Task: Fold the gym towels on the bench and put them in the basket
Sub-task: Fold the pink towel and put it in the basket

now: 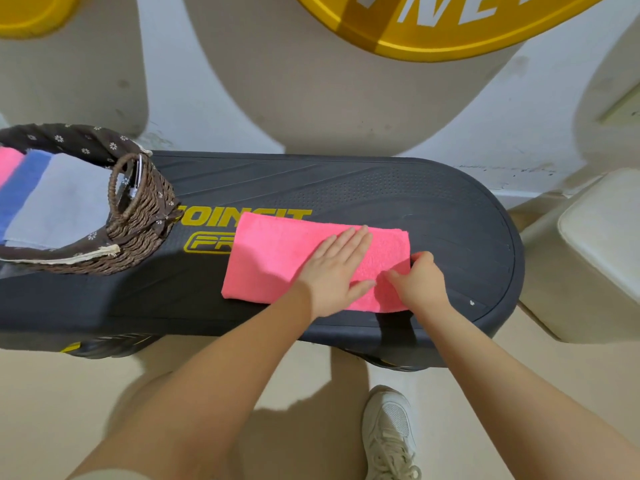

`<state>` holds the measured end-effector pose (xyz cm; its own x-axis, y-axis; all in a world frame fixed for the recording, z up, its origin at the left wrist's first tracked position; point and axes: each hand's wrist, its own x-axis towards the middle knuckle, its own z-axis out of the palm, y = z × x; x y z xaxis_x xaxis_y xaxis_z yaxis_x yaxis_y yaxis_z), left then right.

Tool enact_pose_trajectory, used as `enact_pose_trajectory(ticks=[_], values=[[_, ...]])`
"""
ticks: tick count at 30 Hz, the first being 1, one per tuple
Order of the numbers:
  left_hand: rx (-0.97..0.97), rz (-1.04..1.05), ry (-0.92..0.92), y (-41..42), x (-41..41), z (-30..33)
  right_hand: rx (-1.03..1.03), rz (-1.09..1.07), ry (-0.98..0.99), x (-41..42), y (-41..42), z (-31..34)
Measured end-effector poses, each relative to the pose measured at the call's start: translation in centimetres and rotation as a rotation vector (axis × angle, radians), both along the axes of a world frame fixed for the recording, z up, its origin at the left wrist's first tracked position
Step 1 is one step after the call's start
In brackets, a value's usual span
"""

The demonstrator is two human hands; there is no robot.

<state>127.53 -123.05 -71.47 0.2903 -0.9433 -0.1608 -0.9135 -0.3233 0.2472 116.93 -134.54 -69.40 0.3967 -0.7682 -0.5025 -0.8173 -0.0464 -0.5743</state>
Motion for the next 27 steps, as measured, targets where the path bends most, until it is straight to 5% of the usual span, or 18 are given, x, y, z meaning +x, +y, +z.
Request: enact_pose_trajectory(ticks=[5,8,12,17,27], values=[[0.135,-0.016,-0.072,0.2,0.1,-1.3,0.310,-0.120,-0.173,0.0,-0.2,0.9],[0.176,-0.002,-0.013,0.0,0.4,-1.1,0.280,0.001,-0.230,0.1,0.1,1.6],[-0.063,0.103,0.395,0.5,1.5,0.4,0.049,0.224,-0.247,2.1,1.3,3.4],[-0.467,0.735,1.092,2.3,1.7,1.8,0.017,0.492,-0.089,5.4,4.7,3.7],[-0.105,0.921,0.834,1.8,3.9,0.6,-0.140,0.671,-0.096,7.2,6.5,2.2]])
